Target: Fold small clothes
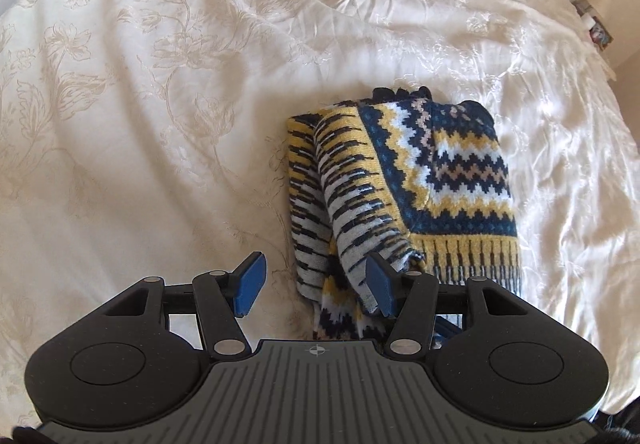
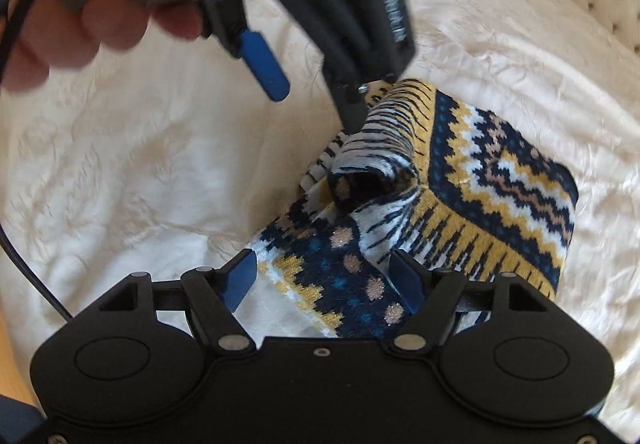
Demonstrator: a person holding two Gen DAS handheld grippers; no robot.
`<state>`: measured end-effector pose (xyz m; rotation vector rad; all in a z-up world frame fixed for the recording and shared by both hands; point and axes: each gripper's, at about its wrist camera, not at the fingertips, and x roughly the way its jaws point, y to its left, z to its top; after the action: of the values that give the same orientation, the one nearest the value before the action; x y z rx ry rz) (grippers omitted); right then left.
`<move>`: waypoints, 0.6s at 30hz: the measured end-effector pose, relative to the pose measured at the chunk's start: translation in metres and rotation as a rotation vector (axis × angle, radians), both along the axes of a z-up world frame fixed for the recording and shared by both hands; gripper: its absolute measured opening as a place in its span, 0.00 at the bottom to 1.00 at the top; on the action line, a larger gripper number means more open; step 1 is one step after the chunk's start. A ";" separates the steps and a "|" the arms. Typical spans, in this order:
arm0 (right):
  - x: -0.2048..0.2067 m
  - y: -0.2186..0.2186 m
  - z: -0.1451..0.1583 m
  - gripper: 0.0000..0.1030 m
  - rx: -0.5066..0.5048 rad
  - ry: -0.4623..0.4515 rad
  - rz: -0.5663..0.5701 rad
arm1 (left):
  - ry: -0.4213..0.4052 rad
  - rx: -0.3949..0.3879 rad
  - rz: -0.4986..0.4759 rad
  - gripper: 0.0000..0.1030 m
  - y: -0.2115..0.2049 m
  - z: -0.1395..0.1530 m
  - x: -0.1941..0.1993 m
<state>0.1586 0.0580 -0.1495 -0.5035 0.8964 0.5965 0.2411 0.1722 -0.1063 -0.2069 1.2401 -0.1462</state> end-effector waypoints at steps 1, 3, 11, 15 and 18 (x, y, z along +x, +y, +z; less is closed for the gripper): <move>-0.002 0.004 -0.004 0.55 -0.033 -0.022 0.015 | 0.002 -0.011 0.002 0.52 0.000 0.000 0.000; 0.001 0.003 -0.008 0.14 -0.044 -0.005 -0.011 | 0.011 -0.033 -0.005 0.53 -0.001 0.000 0.000; 0.014 -0.038 0.020 0.14 0.166 0.036 -0.175 | 0.080 -0.167 -0.027 0.59 -0.015 -0.016 0.007; 0.011 -0.036 0.021 0.14 0.179 0.045 -0.176 | 0.095 -0.216 -0.034 0.60 -0.025 -0.023 0.017; 0.013 -0.035 0.020 0.14 0.189 0.055 -0.188 | 0.127 -0.193 -0.043 0.60 -0.035 -0.034 0.027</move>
<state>0.1718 0.0231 -0.1299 -0.2308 0.9176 0.5191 0.2676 0.1375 -0.1402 -0.3617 1.3578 -0.2947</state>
